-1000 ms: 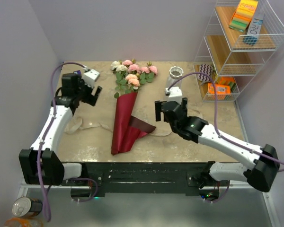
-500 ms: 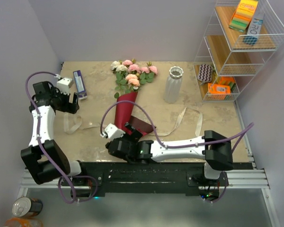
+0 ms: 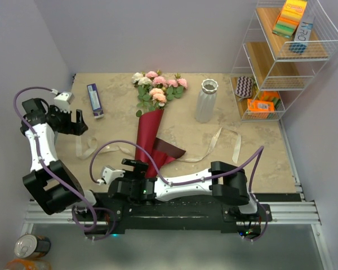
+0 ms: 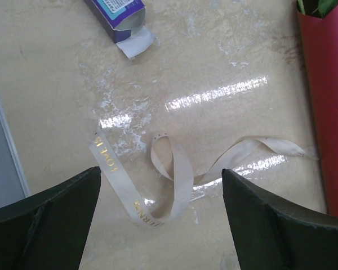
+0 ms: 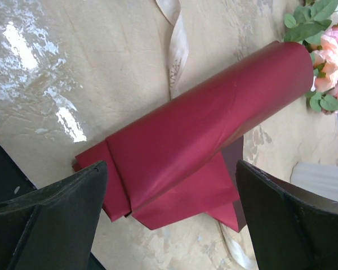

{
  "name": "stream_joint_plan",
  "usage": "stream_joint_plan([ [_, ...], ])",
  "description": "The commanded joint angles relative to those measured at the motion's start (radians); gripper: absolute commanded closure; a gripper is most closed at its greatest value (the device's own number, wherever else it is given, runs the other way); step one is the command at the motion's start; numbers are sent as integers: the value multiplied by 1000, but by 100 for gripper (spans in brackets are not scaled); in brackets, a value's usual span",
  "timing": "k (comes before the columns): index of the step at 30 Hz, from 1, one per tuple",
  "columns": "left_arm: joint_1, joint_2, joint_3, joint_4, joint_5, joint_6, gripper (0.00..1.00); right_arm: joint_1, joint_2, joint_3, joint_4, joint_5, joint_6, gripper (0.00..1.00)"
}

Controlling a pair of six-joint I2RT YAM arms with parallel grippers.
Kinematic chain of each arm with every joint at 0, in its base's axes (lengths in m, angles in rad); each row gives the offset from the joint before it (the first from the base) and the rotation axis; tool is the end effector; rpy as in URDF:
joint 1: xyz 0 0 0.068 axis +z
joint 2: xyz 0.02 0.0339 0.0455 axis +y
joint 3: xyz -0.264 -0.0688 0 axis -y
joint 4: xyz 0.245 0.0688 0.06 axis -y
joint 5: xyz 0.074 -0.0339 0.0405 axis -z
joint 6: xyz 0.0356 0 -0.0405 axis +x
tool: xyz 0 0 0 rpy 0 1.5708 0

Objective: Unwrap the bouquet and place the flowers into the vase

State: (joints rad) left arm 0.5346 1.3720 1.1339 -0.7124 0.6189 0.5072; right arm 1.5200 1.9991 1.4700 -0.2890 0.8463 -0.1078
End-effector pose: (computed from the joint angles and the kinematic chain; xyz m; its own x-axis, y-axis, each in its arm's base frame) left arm 0.2514 0.1249 0.2890 -0.6727 0.0615 -0.7374 0.2310 0.9642 -0.1303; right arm 0.0489 0.4362 0.2106 0.0316 -0.7833 -0.6208 -0.6362 0.4633 -0.6169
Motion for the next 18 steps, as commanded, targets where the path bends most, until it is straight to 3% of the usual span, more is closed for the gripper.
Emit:
stream_joint_plan([
  [1,50,27,79,-56,93,48,7,-1,30,72,-36,4,-46,2],
  [18,113,38,93,-45,113,76,7,-30,49,-19,-84,-10,-24,2],
])
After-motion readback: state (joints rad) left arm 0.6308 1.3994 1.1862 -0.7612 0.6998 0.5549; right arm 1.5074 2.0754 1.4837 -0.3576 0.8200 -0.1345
